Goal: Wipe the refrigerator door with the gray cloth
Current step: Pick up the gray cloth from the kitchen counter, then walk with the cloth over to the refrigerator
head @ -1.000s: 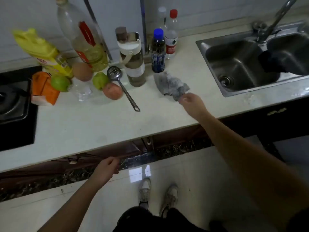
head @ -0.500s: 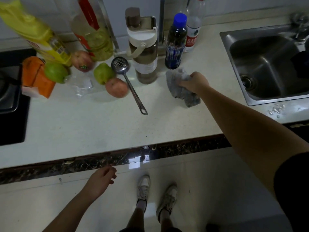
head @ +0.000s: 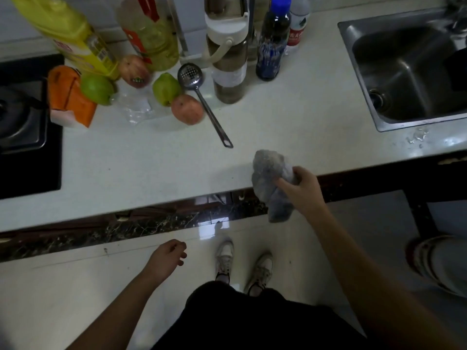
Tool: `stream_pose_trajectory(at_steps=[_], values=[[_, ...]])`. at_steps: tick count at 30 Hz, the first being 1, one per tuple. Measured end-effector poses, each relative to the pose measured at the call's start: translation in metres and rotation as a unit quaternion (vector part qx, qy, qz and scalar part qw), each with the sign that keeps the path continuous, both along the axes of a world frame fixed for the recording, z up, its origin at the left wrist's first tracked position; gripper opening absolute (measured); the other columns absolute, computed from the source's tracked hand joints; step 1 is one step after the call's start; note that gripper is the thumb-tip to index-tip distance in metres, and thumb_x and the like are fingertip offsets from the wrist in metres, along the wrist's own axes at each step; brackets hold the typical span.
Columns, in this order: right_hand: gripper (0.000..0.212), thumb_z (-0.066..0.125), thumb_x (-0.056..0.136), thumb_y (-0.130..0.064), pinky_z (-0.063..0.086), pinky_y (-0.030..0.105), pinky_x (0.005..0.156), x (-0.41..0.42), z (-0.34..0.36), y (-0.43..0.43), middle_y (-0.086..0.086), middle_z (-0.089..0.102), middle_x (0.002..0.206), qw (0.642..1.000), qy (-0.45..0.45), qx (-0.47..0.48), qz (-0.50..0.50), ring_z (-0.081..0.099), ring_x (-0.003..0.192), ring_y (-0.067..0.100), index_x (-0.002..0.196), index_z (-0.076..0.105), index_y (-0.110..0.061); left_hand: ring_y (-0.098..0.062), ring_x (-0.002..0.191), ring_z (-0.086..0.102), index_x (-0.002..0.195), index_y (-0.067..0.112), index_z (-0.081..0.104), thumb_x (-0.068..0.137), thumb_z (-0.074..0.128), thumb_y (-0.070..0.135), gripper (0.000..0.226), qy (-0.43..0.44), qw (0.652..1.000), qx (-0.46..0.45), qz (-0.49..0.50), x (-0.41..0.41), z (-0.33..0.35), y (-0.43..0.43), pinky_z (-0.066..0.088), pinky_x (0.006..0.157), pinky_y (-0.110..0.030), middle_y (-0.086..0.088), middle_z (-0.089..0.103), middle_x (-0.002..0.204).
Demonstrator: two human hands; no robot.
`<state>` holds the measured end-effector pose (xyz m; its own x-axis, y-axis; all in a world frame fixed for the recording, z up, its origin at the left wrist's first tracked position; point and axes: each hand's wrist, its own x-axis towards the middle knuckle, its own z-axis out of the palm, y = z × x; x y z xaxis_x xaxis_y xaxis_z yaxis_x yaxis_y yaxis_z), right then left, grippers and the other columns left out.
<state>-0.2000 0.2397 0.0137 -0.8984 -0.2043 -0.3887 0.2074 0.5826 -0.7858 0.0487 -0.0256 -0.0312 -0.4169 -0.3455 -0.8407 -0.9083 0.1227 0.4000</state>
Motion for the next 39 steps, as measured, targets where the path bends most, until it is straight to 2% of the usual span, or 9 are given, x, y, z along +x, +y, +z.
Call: stream_pose_trajectory(at_steps=[5, 8, 14, 20, 22, 27, 31, 35, 39], values=[[0.013, 0.078, 0.089, -0.023, 0.048, 0.019, 0.067, 0.093, -0.015, 0.041, -0.008, 0.067, 0.081, 0.998, -0.058, -0.017, 0.034, 0.063, 0.073, -0.005, 0.092, 0.065, -0.025, -0.025, 0.077, 0.064, 0.1, 0.008, 0.067, 0.102, 0.046, 0.021, 0.025, -0.016, 0.999, 0.013, 0.042, 0.042, 0.005, 0.01, 0.04, 0.066, -0.03, -0.014, 0.072, 0.098], [0.013, 0.077, 0.089, -0.02, 0.046, 0.023, 0.065, 0.116, -0.021, 0.049, -0.005, 0.066, 0.08, 0.996, -0.062, 0.001, 0.069, 0.06, 0.069, -0.007, 0.093, 0.065, -0.019, -0.023, 0.077, 0.065, 0.1, 0.01, 0.067, 0.102, 0.046, 0.024, 0.025, -0.015, 0.997, 0.006, 0.069, 0.08, 0.009, 0.022, 0.042, 0.066, -0.029, -0.013, 0.073, 0.099], [0.017, 0.076, 0.091, -0.021, 0.046, 0.029, 0.073, 0.147, -0.029, 0.02, -0.006, 0.064, 0.088, 0.976, -0.09, 0.026, 0.194, 0.061, 0.085, 0.014, 0.101, 0.063, -0.019, -0.019, 0.077, 0.064, 0.106, 0.005, 0.066, 0.101, 0.048, 0.024, 0.027, -0.001, 0.981, -0.02, 0.194, 0.176, 0.017, 0.054, 0.043, 0.06, -0.021, -0.013, 0.072, 0.1], [0.018, 0.076, 0.089, -0.022, 0.049, 0.032, 0.074, 0.21, -0.017, -0.06, 0.001, 0.066, 0.09, 0.935, -0.076, 0.044, 0.343, 0.062, 0.084, 0.014, 0.096, 0.064, -0.011, -0.025, 0.066, 0.06, 0.088, 0.006, 0.064, 0.101, 0.049, 0.017, 0.023, 0.002, 0.922, -0.032, 0.386, 0.31, 0.005, 0.091, 0.049, 0.055, -0.024, -0.019, 0.067, 0.087], [0.022, 0.078, 0.087, -0.022, 0.048, 0.031, 0.071, 0.234, -0.013, -0.091, 0.007, 0.068, 0.09, 0.913, -0.07, 0.045, 0.399, 0.062, 0.082, 0.017, 0.095, 0.064, -0.007, -0.022, 0.06, 0.057, 0.087, 0.007, 0.062, 0.102, 0.047, 0.016, 0.023, -0.01, 0.895, -0.033, 0.444, 0.35, 0.001, 0.104, 0.042, 0.045, -0.021, -0.015, 0.065, 0.079], [0.026, 0.081, 0.084, -0.027, 0.05, 0.031, 0.072, 0.295, -0.008, -0.166, 0.011, 0.069, 0.09, 0.864, -0.072, 0.054, 0.495, 0.065, 0.085, 0.018, 0.092, 0.064, -0.008, -0.02, 0.054, 0.056, 0.088, 0.007, 0.062, 0.103, 0.046, 0.02, 0.025, -0.037, 0.846, 0.002, 0.532, 0.432, -0.021, 0.123, 0.032, 0.048, -0.02, -0.01, 0.062, 0.073], [0.02, 0.082, 0.082, -0.022, 0.055, 0.037, 0.074, 0.339, -0.007, -0.218, 0.007, 0.071, 0.083, 0.852, -0.058, 0.057, 0.517, 0.068, 0.082, 0.023, 0.086, 0.066, -0.011, -0.017, 0.05, 0.055, 0.086, 0.008, 0.061, 0.103, 0.046, 0.019, 0.025, -0.043, 0.83, 0.014, 0.557, 0.471, -0.03, 0.1, 0.03, 0.046, -0.019, -0.007, 0.062, 0.069], [0.016, 0.082, 0.082, -0.019, 0.06, 0.046, 0.081, 0.367, 0.001, -0.271, 0.007, 0.074, 0.085, 0.856, -0.069, 0.046, 0.51, 0.071, 0.089, 0.028, 0.086, 0.068, -0.012, -0.013, 0.045, 0.057, 0.081, 0.007, 0.063, 0.102, 0.049, 0.017, 0.027, 0.009, 0.811, -0.019, 0.584, 0.485, -0.016, 0.037, 0.036, 0.038, -0.017, -0.011, 0.064, 0.07], [0.017, 0.083, 0.082, -0.024, 0.06, 0.044, 0.08, 0.388, 0.005, -0.334, 0.004, 0.074, 0.085, 0.838, -0.067, 0.055, 0.539, 0.072, 0.088, 0.024, 0.086, 0.068, -0.016, -0.021, 0.059, 0.054, 0.087, 0.005, 0.061, 0.103, 0.048, 0.013, 0.021, 0.062, 0.789, -0.033, 0.61, 0.493, 0.0, -0.035, 0.04, 0.039, -0.012, -0.012, 0.061, 0.076]])
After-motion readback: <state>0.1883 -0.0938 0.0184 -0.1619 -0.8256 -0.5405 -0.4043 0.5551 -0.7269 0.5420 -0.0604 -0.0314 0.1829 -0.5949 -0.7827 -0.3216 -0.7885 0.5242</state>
